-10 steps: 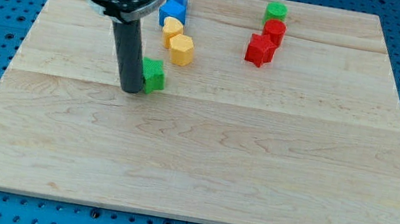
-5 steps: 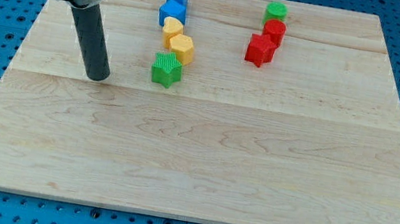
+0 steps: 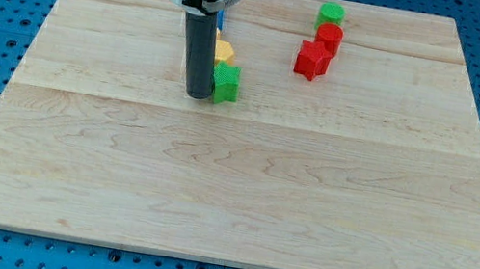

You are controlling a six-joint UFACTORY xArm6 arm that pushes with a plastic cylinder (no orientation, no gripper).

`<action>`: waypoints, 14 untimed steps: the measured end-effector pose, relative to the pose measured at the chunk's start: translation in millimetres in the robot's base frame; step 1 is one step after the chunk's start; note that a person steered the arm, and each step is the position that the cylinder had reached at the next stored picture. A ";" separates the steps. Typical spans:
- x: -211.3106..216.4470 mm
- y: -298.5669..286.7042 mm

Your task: Push the green star right to the yellow hexagon

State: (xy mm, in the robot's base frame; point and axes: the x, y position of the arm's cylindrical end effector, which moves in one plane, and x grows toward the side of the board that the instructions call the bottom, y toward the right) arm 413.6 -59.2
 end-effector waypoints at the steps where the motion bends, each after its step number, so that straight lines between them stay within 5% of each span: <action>1: 0.0 28.9; 5: -4.2 102.4; 10: 0.6 36.5; 14: -34.5 62.7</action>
State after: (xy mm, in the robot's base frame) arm 379.1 3.5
